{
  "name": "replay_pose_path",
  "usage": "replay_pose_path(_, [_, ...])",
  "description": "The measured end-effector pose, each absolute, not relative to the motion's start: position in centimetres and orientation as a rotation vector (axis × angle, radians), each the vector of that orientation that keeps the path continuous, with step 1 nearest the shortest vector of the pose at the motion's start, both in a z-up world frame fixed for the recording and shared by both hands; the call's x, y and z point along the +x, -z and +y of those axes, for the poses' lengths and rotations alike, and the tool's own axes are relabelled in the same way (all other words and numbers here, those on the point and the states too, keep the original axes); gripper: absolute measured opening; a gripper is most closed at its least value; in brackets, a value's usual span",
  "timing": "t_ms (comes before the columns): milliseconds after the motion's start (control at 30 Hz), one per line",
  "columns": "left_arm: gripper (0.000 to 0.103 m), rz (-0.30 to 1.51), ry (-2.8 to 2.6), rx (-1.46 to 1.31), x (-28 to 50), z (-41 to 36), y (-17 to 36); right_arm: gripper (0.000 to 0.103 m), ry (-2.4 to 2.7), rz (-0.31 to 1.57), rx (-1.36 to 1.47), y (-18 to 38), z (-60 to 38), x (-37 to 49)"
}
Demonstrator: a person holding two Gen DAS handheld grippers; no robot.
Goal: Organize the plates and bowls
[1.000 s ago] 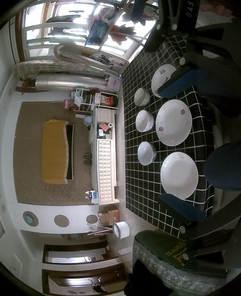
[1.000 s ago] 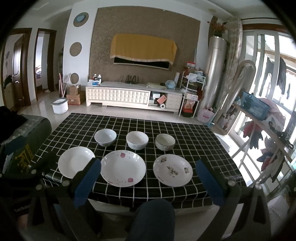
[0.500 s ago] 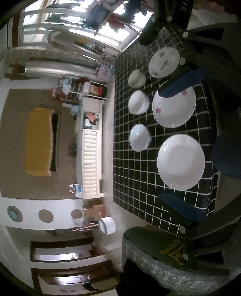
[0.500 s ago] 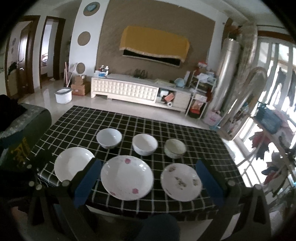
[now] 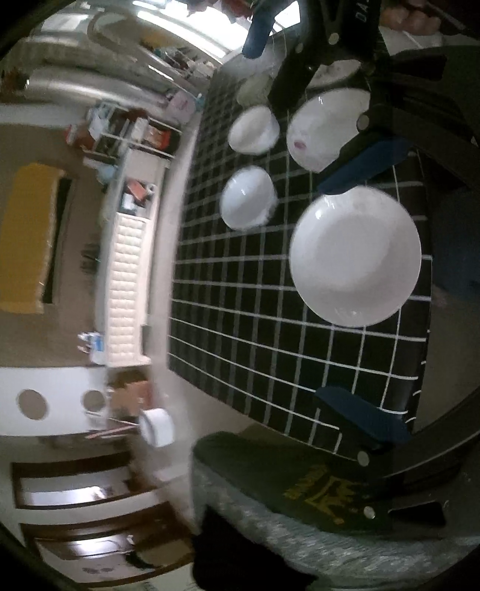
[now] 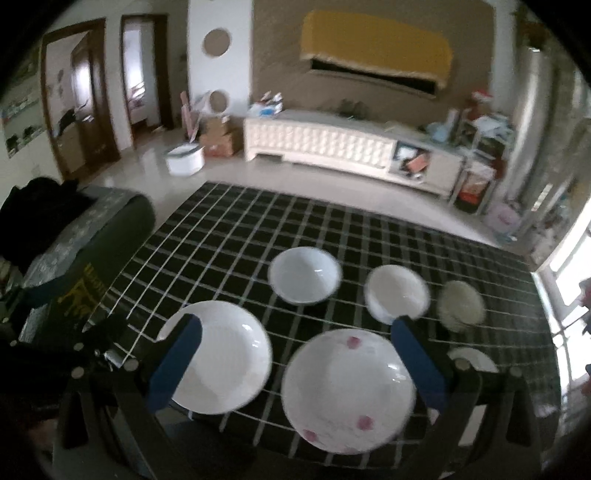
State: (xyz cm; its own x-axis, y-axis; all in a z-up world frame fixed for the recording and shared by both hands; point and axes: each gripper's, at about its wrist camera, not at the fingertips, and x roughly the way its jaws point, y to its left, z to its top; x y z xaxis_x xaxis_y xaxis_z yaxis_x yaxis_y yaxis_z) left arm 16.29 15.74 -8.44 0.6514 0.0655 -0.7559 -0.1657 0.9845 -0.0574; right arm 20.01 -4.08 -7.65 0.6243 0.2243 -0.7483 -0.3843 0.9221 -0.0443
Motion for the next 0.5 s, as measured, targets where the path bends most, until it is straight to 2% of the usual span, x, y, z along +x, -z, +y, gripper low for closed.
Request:
replay_pose_path(67, [0.102,0.896,-0.153,-0.135,17.3,17.1,10.3,0.103,-0.396,0.871,-0.222,9.6,-2.6,21.5])
replay_pose_path(133, [0.084,0.939,-0.172,-0.143,18.2,18.4,12.6,0.101,-0.415,0.907,-0.234,11.5,-1.6,22.7])
replay_pose_path(233, [0.068,1.016,-0.186,-0.159,19.3,19.3,15.5,0.095,-0.42,0.932,-0.252,14.1,-0.6,24.2])
replay_pose_path(500, [0.067,1.165,-0.177,-0.211,20.4,20.6,21.3,0.072,-0.417,1.104,-0.351,21.2,0.6,26.8])
